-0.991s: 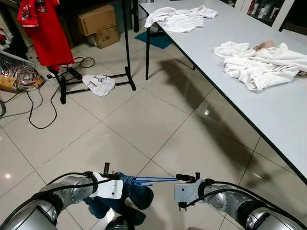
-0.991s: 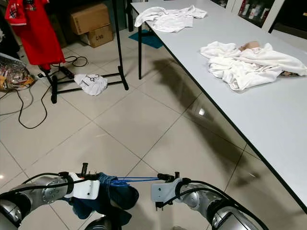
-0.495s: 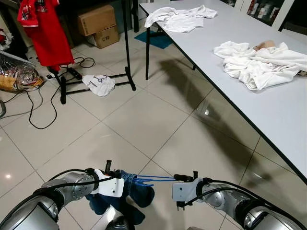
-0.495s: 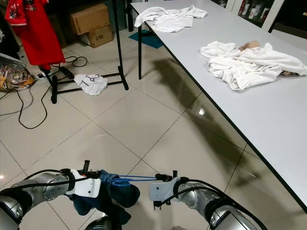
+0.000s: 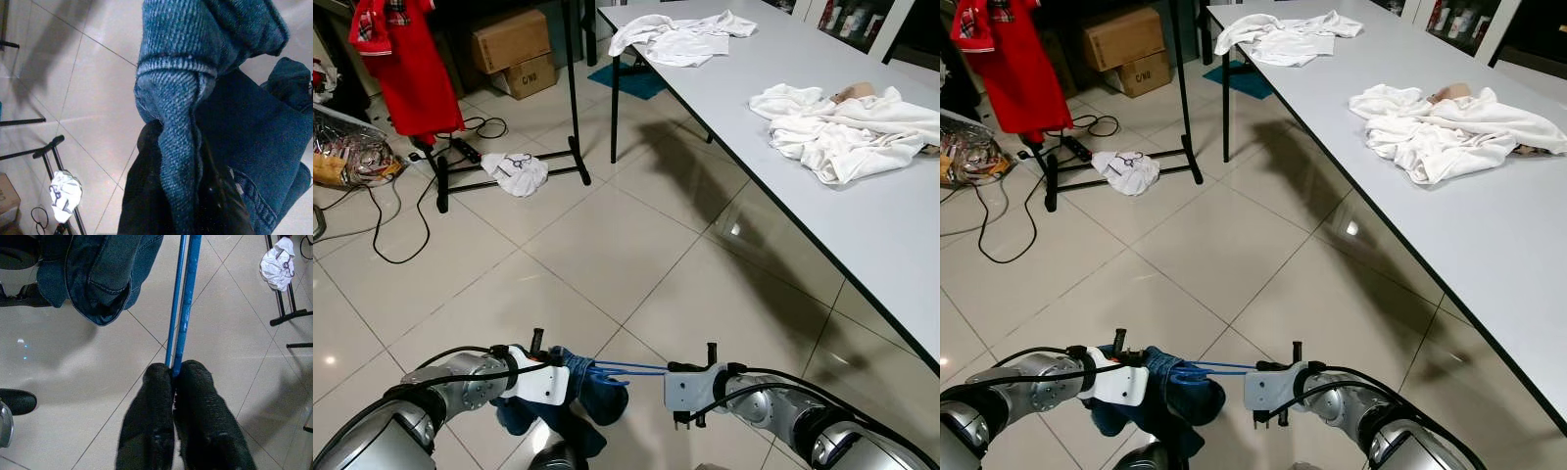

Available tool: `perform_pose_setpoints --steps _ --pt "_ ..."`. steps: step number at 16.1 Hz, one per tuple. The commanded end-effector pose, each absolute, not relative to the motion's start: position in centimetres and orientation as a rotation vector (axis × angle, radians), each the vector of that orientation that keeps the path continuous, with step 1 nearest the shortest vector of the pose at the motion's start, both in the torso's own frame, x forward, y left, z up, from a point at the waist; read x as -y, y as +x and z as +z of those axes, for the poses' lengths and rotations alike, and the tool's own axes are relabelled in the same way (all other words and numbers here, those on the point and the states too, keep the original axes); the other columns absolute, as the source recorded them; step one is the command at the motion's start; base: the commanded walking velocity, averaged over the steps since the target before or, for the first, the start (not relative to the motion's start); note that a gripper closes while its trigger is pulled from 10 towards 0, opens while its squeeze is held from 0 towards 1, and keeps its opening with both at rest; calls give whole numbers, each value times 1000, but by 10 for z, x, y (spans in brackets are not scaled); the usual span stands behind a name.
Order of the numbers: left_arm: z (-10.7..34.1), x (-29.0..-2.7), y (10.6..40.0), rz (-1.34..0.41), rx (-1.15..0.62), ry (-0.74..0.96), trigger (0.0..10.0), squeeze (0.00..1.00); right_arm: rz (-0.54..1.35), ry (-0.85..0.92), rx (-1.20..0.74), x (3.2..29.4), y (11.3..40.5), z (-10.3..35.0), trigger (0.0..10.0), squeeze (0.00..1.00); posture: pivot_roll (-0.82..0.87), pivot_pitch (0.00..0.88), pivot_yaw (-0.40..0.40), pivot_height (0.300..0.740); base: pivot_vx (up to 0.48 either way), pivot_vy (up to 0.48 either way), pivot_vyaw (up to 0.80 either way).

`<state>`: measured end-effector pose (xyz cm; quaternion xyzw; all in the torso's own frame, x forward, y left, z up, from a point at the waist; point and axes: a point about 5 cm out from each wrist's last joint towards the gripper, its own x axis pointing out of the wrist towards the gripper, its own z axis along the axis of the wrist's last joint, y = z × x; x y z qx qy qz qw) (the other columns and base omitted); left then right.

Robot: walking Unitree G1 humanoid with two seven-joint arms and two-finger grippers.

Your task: Hang hanger

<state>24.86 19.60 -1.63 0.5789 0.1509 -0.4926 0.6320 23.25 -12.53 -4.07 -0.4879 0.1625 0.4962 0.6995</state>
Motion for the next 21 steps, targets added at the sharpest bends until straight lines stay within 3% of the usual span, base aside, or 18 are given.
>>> perform_pose_setpoints --steps 1,12,14,15,19,20,21 --pt "-11 -193 254 -1120 -310 1336 10000 0 1094 -1072 -350 125 238 -36 0 0 -39 18 43 740 0 0 0" --pt "-10 -189 256 -1124 -320 1309 10000 0 1114 -1058 -314 121 239 -33 0 0 -42 21 45 740 0 0 0" --pt "-10 -189 256 -1122 -313 1307 10000 94 1109 -1052 -314 121 239 -33 0 0 -42 22 45 740 0 0 0" --pt "-10 -189 256 -1120 -309 1309 10000 31 1106 -1048 -315 122 239 -33 0 0 -42 22 45 740 0 0 0" --pt "-12 -192 254 -1132 -355 1292 10000 0 1083 -1008 -315 121 241 -31 0 0 -40 23 46 740 0 0 0" --pt "-11 -192 254 -1135 -373 1252 10000 137 1080 -1000 -312 120 242 -30 0 0 -41 22 46 740 0 0 0" --pt "-9 -193 256 -1126 -362 1254 10000 1000 1077 -990 -310 120 242 -30 0 0 -39 21 47 740 0 0 0"
